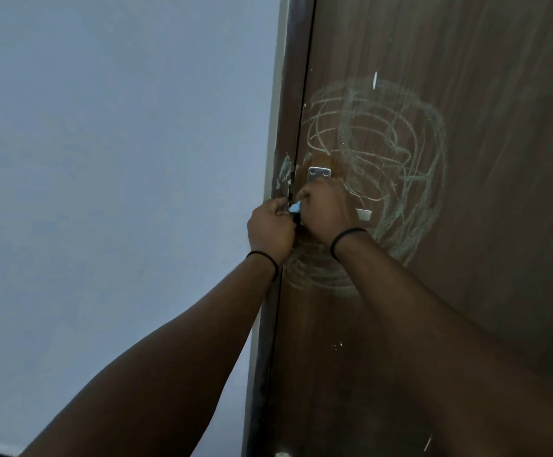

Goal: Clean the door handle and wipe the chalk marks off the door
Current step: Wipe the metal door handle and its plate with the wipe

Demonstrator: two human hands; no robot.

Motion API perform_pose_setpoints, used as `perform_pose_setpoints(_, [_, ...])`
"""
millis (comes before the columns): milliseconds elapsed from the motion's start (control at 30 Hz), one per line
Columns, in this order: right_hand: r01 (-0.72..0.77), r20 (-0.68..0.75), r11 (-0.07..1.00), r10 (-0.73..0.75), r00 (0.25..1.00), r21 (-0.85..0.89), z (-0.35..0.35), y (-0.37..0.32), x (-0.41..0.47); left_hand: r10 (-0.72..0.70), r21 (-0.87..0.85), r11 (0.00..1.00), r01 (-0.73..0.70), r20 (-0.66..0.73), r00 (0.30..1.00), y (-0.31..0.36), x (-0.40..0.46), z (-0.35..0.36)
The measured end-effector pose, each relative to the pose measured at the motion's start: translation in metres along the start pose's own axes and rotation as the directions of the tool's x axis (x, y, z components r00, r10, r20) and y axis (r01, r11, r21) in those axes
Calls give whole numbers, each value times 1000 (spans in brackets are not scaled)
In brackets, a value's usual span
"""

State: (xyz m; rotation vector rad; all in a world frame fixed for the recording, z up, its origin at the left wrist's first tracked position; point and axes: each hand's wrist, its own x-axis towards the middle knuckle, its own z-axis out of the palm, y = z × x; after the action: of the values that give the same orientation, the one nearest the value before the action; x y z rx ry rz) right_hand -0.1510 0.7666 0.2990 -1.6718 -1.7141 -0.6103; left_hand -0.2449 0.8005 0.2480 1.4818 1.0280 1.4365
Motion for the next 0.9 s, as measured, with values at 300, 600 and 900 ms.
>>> perform_pose_setpoints(300, [-170,-66,943,196,978,285,-8,22,-2,-33,-73,997,33,12,999,-12,-7,14])
perform_pose_setpoints(600, [-20,-98,999,23,995,25,1,17,11,88,-138,985,-105,-124,988,-18,-8,16])
perform_pose_setpoints(900, [93,202,996,-90,975,-5,-17,17,10,161,-244,950,-197,-160,974,-23,-17,34])
